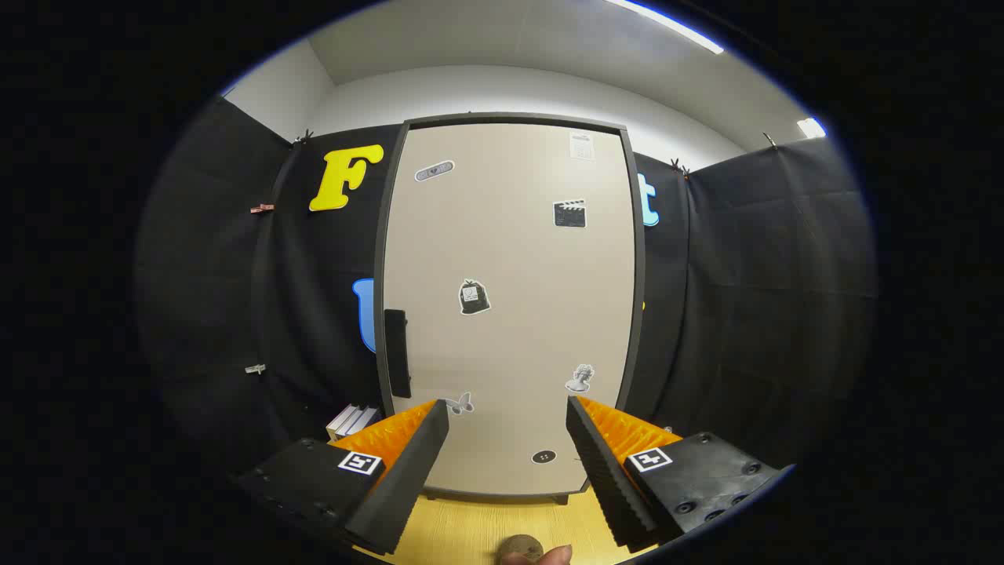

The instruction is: Open the shoe cabinet door, grab the shoes and put them into the shoe cabinet, then close the shoe cabinet door.

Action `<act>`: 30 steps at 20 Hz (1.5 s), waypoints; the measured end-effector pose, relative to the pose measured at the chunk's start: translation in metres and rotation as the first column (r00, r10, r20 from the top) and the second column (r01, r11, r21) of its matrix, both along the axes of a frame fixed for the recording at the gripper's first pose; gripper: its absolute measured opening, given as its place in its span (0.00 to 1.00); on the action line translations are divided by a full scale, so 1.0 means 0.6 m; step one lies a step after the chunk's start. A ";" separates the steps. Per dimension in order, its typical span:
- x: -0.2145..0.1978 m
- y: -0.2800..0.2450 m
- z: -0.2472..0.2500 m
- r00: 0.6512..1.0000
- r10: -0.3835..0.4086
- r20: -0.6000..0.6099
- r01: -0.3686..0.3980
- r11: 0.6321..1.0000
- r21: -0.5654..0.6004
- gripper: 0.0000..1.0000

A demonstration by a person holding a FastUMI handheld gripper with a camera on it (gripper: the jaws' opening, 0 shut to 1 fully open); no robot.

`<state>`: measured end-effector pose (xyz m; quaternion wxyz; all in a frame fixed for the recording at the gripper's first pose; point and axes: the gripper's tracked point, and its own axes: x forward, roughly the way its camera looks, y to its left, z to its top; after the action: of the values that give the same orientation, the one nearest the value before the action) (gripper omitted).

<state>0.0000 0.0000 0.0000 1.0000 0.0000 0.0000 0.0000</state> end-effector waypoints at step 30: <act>0.012 0.055 0.009 0.998 0.060 0.005 -0.060 0.995 0.074 0.98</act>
<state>0.0071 0.0332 0.0052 0.9989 0.0373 -0.0015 0.0300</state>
